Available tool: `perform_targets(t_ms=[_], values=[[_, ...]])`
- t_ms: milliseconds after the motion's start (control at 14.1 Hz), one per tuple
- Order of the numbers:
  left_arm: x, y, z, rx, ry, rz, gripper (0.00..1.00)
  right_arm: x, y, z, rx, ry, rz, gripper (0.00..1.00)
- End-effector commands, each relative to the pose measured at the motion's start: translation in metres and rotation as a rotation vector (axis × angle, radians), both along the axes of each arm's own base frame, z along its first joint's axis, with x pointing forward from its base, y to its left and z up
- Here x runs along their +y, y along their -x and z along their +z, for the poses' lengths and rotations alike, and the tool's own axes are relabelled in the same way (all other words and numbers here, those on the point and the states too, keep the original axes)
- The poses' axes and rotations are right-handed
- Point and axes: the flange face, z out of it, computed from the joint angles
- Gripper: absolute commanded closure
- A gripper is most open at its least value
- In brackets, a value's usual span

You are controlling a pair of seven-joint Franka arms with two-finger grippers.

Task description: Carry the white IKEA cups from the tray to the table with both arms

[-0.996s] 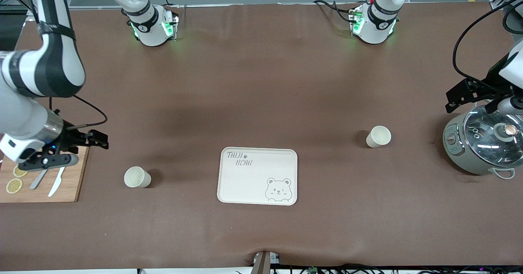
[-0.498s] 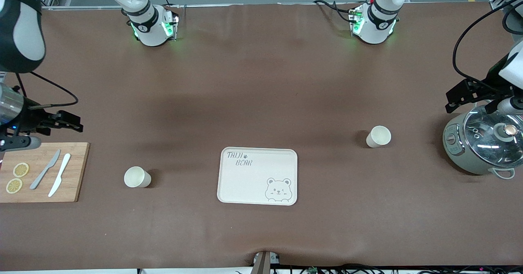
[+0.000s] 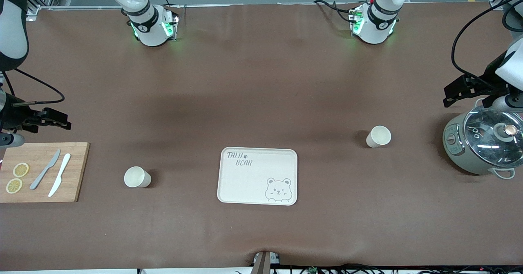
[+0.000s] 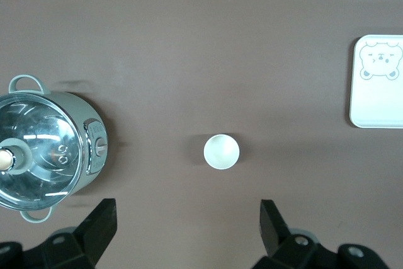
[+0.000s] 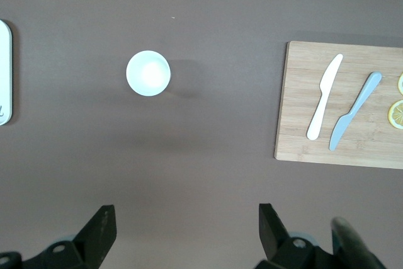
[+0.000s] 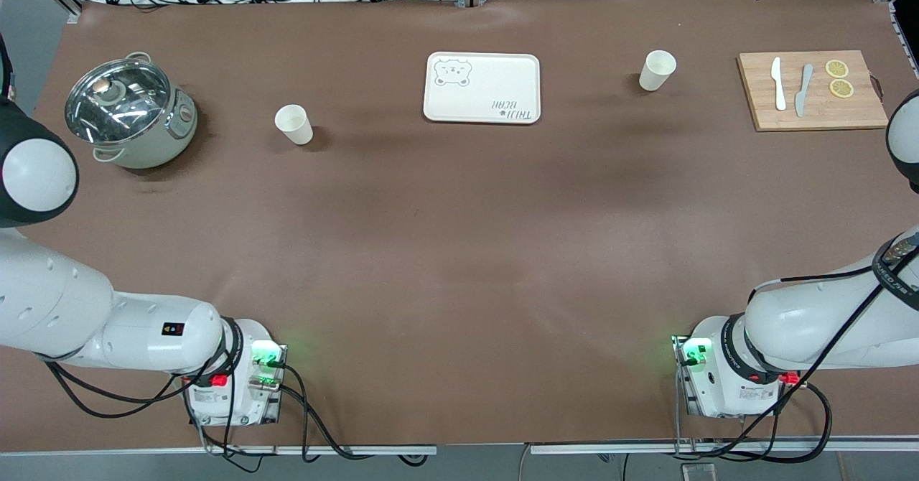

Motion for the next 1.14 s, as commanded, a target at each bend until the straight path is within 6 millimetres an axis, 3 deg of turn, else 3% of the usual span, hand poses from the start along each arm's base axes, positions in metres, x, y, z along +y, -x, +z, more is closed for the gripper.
perform_targets(t_ms=[0,641,783,1068], values=[[-0.003,0.003,0.007,0.004,0.007,-0.014,0.00,0.006,0.005,0.010,0.004,-0.005,-0.017,0.00],[-0.002,0.007,0.004,0.040,-0.007,-0.017,0.00,0.038,0.003,0.011,0.004,-0.005,-0.053,0.00],[-0.001,0.011,0.001,0.078,-0.033,-0.085,0.00,0.044,0.003,0.011,0.005,-0.004,-0.051,0.00],[0.000,0.015,-0.002,0.113,-0.040,-0.090,0.00,0.047,0.003,0.011,0.005,-0.004,-0.050,0.00]])
